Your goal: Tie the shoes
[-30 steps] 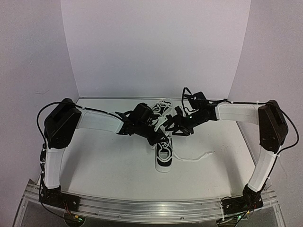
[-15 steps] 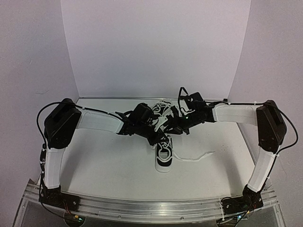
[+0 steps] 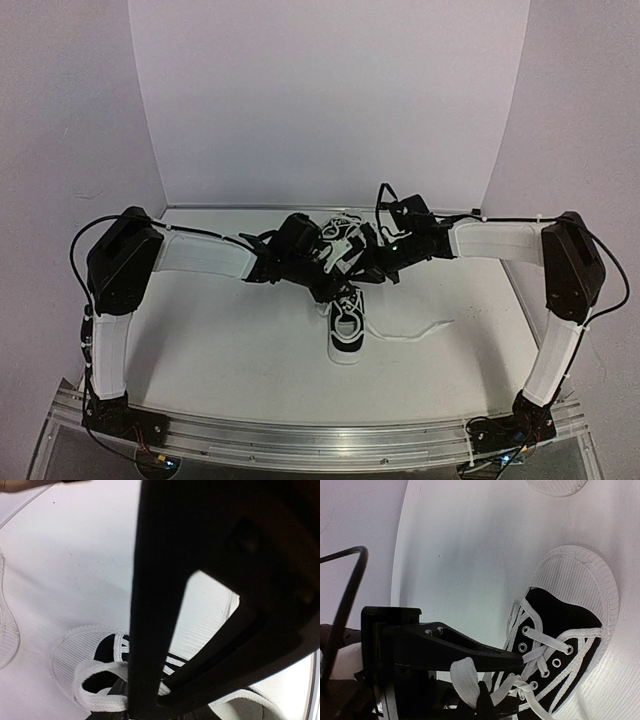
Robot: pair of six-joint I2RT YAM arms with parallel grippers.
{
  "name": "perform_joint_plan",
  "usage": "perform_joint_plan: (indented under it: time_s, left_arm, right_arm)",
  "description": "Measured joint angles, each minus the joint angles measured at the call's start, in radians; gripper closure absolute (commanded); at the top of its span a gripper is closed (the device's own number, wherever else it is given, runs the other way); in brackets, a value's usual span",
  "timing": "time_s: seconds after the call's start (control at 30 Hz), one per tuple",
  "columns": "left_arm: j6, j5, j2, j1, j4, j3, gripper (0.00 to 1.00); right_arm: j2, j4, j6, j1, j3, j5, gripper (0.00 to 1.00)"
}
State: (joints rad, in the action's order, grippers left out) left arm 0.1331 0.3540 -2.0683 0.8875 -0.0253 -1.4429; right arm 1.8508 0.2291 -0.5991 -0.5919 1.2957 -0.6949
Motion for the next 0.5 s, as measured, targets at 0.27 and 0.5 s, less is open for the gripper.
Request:
perform_joint_plan:
  time_s: [0.27,0.5]
  left_arm:
    - [0.001,-0.015,0.016,0.0,-0.012,0.0,0.97]
    - [0.004,-0.014,0.016,0.0,-0.026,0.0,1.0]
  right_arm:
    - [0.0,-0.003,0.0,0.002,0.0,0.006,1.0]
    - [0.0,0.001,-0.014,0.005,-0.001,0.024,0.59]
